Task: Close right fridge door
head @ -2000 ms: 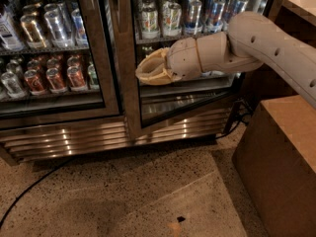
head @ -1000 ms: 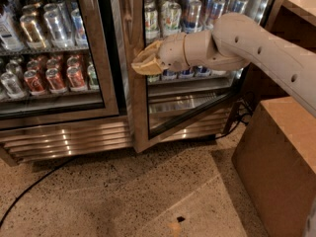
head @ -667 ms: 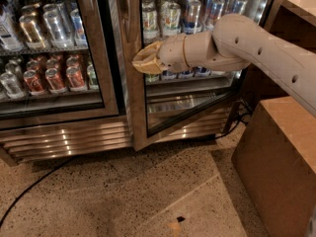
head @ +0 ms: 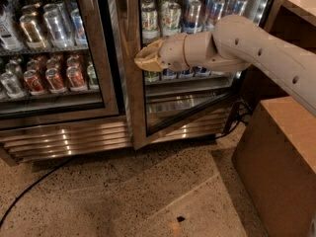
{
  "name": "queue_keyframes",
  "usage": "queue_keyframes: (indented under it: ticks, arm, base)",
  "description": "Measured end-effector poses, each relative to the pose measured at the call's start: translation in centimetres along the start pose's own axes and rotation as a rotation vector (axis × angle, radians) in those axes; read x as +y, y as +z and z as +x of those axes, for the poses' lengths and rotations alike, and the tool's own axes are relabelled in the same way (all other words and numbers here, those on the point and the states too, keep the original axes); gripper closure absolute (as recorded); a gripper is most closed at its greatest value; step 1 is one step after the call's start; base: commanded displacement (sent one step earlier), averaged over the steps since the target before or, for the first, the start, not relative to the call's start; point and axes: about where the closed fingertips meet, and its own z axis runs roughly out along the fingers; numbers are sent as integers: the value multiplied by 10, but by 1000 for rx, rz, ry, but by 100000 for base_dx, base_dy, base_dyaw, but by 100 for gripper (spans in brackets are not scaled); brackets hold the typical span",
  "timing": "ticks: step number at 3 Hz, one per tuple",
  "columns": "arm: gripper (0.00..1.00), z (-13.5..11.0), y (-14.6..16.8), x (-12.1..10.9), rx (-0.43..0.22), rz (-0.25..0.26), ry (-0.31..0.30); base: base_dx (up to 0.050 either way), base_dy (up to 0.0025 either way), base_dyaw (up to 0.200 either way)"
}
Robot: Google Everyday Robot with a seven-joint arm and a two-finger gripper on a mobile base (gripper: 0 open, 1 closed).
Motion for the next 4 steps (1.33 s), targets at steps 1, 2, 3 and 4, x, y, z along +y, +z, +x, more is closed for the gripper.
queue_keyframes:
  ticks: [1,2,3,4]
  arm:
    - [100,-2,3,-8,6,23,3]
    - [100,-5,7,-21,21,61,1]
    - [100,-11,7,-45,45,118,-18]
    - [100,-8,13,-69,72,173,-21]
  base:
    - [0,0,0]
    - [0,0,0]
    - [0,0,0]
    - [0,0,0]
